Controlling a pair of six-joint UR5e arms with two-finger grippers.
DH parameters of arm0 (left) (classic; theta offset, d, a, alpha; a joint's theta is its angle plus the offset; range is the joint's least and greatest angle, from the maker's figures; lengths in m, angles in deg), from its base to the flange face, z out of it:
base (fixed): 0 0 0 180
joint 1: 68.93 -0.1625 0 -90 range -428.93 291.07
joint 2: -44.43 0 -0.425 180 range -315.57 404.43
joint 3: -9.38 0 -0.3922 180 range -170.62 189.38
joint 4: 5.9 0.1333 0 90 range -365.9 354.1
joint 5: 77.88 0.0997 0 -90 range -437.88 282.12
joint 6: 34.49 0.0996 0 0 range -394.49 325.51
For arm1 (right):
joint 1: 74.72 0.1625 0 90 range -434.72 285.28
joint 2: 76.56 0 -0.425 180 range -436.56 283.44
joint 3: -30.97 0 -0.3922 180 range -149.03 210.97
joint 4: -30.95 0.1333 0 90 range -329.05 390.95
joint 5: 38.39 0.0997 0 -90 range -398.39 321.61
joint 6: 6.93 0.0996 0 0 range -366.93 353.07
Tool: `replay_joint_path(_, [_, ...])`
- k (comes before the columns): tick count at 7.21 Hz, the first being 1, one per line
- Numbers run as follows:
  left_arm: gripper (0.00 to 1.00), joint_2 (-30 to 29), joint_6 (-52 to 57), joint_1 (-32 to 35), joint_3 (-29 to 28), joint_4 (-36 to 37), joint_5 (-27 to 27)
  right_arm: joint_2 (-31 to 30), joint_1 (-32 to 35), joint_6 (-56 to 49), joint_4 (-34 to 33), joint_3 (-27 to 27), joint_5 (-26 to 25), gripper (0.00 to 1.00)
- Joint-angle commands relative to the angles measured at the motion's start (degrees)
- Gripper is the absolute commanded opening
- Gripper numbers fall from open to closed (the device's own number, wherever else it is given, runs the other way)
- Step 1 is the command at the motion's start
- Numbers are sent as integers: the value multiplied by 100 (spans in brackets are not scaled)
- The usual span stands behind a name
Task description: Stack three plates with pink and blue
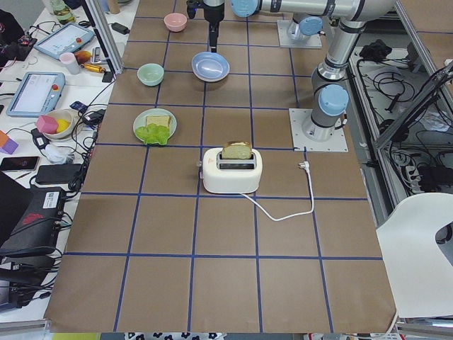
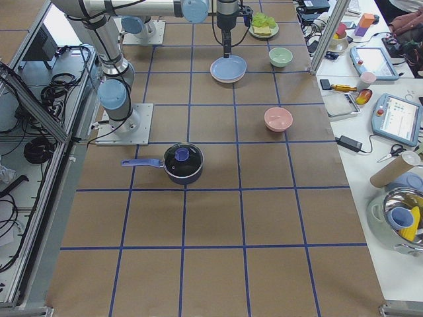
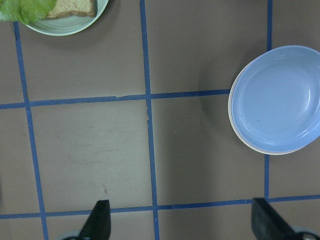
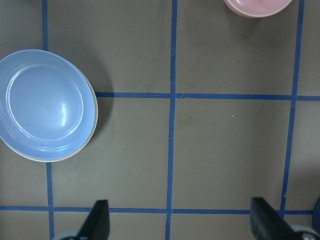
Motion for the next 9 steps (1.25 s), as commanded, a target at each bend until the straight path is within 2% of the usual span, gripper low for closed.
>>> replay_joint_path(1, [100,5,-4,-1,2,-5,2,13,4,85,-23,8,-66,100])
replay_joint_path(9, [100,13,-13,-10,-7,21,20,4,-5,190,3,-18,-39,100])
